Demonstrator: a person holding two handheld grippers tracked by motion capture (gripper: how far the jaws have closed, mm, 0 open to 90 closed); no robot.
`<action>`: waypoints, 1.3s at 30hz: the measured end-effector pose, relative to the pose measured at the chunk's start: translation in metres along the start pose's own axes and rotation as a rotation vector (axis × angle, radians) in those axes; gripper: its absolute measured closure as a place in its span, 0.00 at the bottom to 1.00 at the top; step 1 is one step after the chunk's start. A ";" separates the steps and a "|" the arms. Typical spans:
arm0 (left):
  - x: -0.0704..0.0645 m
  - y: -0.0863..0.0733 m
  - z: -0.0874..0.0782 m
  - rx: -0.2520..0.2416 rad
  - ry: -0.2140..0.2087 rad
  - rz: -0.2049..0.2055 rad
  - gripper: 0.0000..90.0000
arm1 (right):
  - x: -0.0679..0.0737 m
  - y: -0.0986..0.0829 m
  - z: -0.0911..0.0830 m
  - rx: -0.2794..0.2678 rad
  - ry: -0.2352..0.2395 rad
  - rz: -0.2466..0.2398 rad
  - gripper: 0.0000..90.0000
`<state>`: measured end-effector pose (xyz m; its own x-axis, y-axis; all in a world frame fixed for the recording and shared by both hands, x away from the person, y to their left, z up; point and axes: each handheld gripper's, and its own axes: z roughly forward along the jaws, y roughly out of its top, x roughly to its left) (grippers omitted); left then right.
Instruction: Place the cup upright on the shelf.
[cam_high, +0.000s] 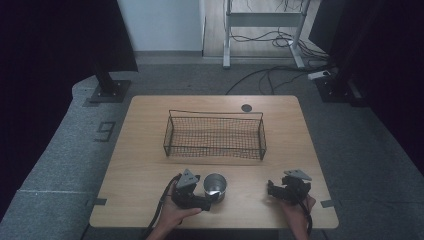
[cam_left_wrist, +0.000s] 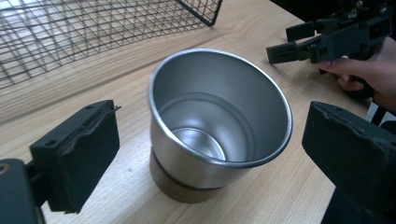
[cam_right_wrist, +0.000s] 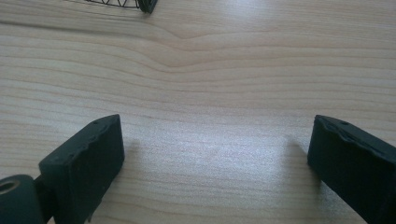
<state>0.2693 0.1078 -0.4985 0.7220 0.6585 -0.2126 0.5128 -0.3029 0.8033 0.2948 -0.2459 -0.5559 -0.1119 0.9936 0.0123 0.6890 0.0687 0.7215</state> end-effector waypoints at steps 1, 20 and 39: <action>-0.002 0.000 0.004 0.009 -0.003 0.006 0.04 | 0.000 0.000 0.000 0.000 0.000 0.000 0.04; -0.011 0.006 0.036 0.034 0.062 0.033 0.09 | 0.000 0.000 0.000 0.000 0.000 0.000 0.04; -0.005 0.011 0.024 -0.016 0.034 0.062 0.16 | -0.001 0.000 0.000 -0.001 0.005 -0.005 0.04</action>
<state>0.2822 0.0849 -0.5017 0.7357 0.6620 -0.1430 0.4598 -0.3332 0.8231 0.2953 -0.2465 -0.5560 -0.1193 0.9928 0.0121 0.6881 0.0739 0.7219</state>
